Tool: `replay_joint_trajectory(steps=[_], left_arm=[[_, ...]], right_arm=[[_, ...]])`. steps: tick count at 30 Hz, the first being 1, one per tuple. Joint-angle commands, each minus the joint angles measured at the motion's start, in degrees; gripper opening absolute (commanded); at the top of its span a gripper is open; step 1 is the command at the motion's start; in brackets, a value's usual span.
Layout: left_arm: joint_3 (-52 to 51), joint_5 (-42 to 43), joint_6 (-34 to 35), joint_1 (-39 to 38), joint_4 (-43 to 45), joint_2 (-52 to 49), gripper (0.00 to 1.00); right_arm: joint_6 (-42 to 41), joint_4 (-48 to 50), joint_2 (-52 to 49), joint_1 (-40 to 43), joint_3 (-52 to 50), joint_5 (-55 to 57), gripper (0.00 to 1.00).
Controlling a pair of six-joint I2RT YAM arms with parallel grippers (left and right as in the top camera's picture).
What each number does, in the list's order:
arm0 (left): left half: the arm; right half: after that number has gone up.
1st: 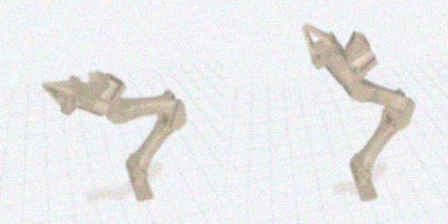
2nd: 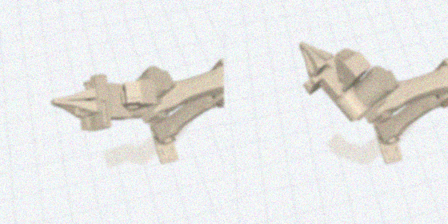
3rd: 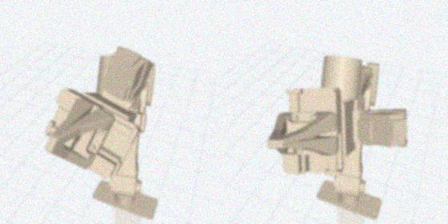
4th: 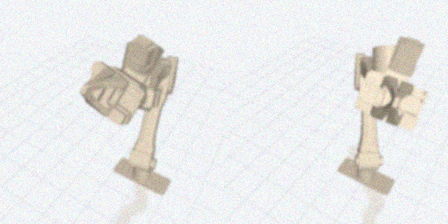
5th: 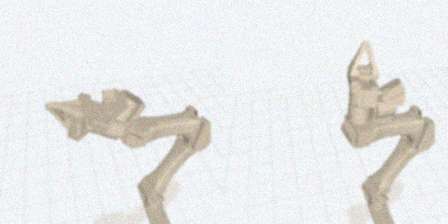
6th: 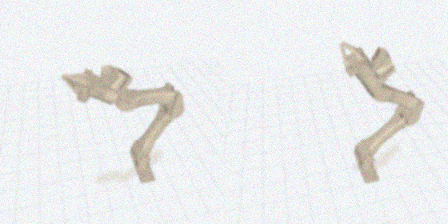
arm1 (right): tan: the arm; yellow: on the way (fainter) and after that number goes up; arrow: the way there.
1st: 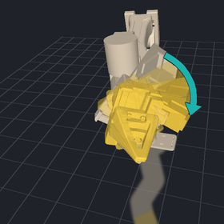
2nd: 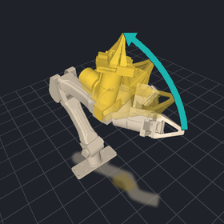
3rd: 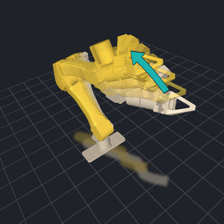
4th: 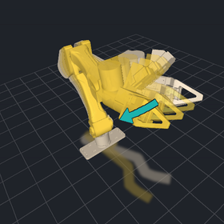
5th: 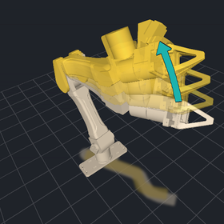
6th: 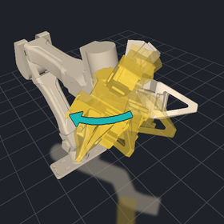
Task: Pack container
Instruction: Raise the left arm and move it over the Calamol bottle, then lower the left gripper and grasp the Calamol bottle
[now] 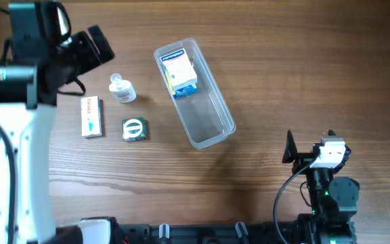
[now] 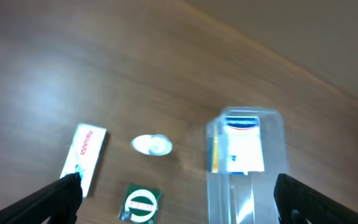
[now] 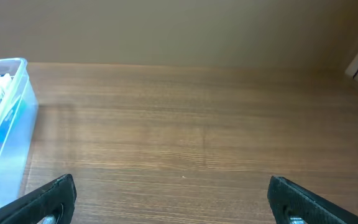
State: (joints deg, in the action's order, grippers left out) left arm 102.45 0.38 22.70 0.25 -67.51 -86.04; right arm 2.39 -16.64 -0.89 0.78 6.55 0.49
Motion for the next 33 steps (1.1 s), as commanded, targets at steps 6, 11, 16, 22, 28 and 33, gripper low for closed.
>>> replay_joint_trajectory(steps=[6, 11, 16, 22, 28, 33], left_arm=[[2.21, 9.18, 17.00, 6.54, -2.58, -12.55, 1.00], [2.19, 9.77, 23.45, 6.05, -1.40, -17.05, 1.00], [2.19, 11.34, 25.00, 3.98, 2.23, -18.82, 1.00], [2.19, 10.71, 31.04, 2.23, 1.95, -19.93, 0.99], [2.19, 10.64, 39.91, 1.07, -5.11, -21.22, 0.95], [2.19, 11.15, 45.35, 0.44, -9.35, -22.80, 0.93]], right_arm=[[-0.90, 0.22, 0.68, 0.33, -0.31, 1.11, 1.00], [-0.87, 0.22, 0.68, 0.33, -0.31, 1.14, 1.00], [-0.90, 0.22, 0.68, 0.33, -0.31, 1.14, 1.00], [-0.90, 0.22, 0.68, 0.33, -0.31, 1.14, 1.00], [-0.90, 0.22, 0.68, 0.33, -0.31, 1.14, 1.00], [-0.87, 0.22, 0.68, 0.33, -0.31, 1.14, 1.00]])
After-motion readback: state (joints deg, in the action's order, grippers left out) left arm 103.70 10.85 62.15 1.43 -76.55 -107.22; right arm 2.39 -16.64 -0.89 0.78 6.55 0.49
